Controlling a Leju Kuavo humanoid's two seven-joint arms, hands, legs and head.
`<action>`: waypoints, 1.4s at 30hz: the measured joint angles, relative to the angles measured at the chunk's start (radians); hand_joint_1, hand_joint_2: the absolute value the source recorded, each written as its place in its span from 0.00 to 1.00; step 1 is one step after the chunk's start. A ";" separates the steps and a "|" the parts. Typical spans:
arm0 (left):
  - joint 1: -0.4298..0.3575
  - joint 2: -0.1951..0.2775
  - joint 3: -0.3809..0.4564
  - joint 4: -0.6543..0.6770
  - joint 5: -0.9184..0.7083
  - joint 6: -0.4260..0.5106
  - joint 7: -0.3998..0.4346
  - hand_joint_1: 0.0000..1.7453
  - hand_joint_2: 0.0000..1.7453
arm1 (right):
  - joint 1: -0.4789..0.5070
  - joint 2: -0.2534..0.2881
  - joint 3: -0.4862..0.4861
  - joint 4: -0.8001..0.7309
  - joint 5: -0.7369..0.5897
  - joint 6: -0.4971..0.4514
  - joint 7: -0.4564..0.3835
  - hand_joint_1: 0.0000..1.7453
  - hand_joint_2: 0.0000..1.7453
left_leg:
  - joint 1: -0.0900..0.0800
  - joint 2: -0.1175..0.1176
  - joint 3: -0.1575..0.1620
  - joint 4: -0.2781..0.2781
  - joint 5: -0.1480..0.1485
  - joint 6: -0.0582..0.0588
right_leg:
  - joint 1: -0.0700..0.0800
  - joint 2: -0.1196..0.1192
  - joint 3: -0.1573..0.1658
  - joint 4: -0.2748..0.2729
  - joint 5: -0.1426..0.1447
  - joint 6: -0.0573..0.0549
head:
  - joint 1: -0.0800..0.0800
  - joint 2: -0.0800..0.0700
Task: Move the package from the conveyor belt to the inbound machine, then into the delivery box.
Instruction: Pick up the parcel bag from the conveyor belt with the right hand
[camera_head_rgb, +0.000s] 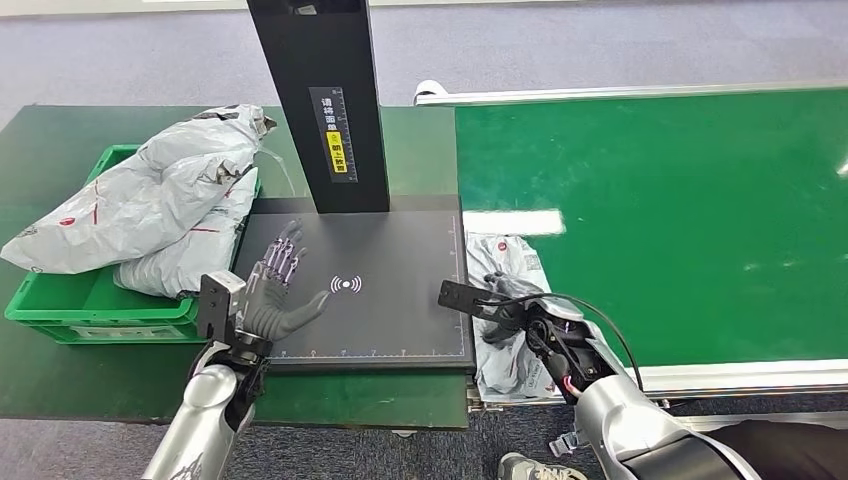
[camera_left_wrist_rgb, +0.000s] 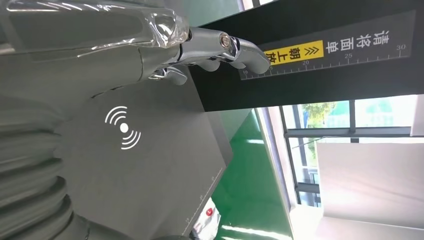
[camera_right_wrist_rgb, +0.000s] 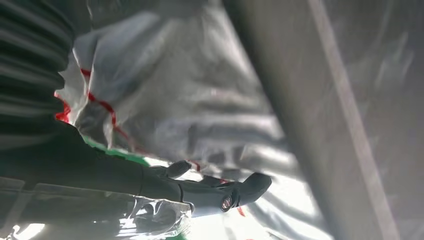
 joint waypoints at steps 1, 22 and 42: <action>-0.004 -0.001 0.000 0.004 0.000 -0.003 0.000 0.00 1.00 | -0.002 0.000 0.003 0.003 0.003 0.018 -0.022 1.00 1.00 | 0.000 0.000 0.000 0.000 0.000 0.000 | 0.000 0.000 0.000 0.000 0.000 0.000 | 0.000 0.000; 0.048 0.002 0.004 -0.022 0.003 0.008 -0.008 0.00 1.00 | -0.010 0.019 0.022 -0.006 -0.049 -0.203 -0.221 1.00 1.00 | 0.000 0.010 0.000 0.000 -0.001 -0.001 | 0.000 0.009 -0.002 0.000 0.001 -0.001 | 0.000 0.000; 0.104 0.005 0.027 -0.105 -0.003 0.014 -0.011 0.00 1.00 | 0.177 0.058 -0.170 -0.640 -0.273 -0.560 -0.537 1.00 1.00 | 0.001 0.011 0.001 -0.001 -0.002 -0.003 | 0.001 0.012 -0.003 0.001 0.001 -0.002 | 0.000 0.000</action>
